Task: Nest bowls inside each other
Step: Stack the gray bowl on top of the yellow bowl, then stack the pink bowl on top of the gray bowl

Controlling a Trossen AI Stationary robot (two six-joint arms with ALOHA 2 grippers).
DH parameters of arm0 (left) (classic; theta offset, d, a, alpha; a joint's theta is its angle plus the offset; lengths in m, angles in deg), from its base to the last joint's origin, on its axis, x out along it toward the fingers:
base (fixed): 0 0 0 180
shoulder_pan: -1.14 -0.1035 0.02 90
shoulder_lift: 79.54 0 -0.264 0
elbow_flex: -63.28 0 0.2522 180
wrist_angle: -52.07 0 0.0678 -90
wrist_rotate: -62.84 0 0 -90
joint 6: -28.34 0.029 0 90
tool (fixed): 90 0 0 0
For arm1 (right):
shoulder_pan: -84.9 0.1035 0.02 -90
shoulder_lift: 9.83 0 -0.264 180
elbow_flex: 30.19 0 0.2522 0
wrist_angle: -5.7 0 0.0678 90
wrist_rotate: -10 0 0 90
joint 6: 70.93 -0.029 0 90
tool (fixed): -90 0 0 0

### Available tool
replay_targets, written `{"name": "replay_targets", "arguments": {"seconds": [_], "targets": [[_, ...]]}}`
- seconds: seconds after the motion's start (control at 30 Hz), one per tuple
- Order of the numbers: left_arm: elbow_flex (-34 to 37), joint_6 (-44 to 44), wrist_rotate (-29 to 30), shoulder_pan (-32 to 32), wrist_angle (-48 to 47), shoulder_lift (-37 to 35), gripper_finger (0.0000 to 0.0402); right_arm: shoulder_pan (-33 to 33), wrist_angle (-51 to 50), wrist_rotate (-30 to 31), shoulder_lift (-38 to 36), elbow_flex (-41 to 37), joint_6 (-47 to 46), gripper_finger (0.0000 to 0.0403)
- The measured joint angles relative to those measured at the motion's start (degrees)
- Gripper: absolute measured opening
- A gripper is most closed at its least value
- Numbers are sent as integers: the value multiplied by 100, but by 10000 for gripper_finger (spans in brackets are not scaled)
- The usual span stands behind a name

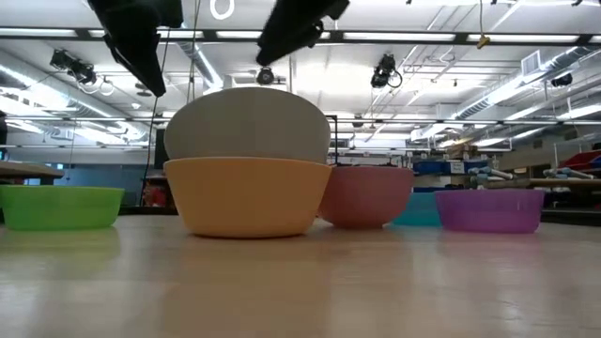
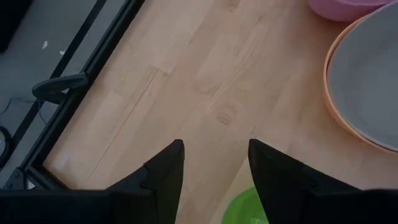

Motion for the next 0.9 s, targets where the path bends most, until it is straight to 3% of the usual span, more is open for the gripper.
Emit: {"name": "replay_targets", "arguments": {"seconds": [0.37,0.57,0.8,0.9], "targets": [[-2,-2,0,0,3,-2,188,19,1160,-333,70,-1328,-992,138],[-2,-11,-1,0,34,-2,188,22,1013,109,-167,-1106,-770,134],[-2,-9,-137,0,-4,-2,188,-49,-606,1950,-1246,-933,-474,133],[-2,-8,-151,1,-49,-2,188,-282,-1469,1858,-1710,-924,-1194,134]]}}
